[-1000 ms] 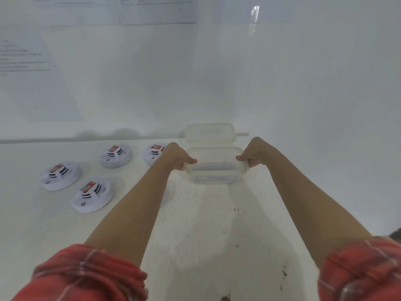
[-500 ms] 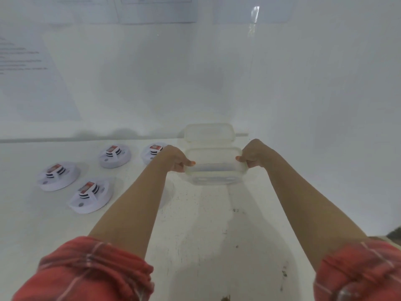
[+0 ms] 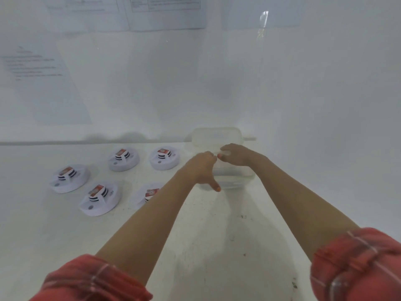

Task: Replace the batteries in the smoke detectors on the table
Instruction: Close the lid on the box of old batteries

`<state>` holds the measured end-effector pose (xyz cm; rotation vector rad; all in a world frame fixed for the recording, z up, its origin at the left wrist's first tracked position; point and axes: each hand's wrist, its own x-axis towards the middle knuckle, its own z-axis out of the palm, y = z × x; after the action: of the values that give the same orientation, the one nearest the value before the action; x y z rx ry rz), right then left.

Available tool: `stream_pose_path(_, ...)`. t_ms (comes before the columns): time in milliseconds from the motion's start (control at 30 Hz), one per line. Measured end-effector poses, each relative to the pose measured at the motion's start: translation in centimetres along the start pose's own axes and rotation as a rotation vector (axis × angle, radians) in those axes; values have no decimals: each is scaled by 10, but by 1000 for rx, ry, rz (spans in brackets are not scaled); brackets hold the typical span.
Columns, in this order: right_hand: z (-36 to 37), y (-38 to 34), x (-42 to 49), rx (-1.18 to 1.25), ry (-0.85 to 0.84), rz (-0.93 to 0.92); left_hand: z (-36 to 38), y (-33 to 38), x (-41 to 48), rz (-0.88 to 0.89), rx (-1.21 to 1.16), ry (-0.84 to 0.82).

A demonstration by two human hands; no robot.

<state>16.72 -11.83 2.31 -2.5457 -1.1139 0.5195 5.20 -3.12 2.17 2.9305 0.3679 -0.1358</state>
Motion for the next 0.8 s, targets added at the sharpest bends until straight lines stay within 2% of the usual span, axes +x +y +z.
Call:
stream_pose_path(233, 3, 3, 11, 61, -34, -5, 8, -5, 5, 42, 125, 171)
stream_pose_path(433, 8, 6, 10, 26, 1, -8, 7, -4, 8, 30, 157, 137)
stream_pose_path(500, 9, 7, 3, -12, 24, -21, 4, -5, 6, 13, 52, 79)
stream_pose_path(567, 8, 9, -7, 67, 134, -51, 0, -9, 0, -38, -228, 53)
stream_pose_path(633, 2, 15, -14, 250, 341, -34, -3, -19, -5, -114, -468, 178)
stream_pose_path(700, -6, 27, -20, 301, 466, 101, -2, -31, -7, -277, -588, 291)
stream_pose_path(733, -9, 34, -22, 312, 459, 210, 0, -37, -8, -388, -657, 295)
stream_pose_path(800, -16, 42, -29, 457, 332, 400, 2, -42, -13, -557, -866, 245)
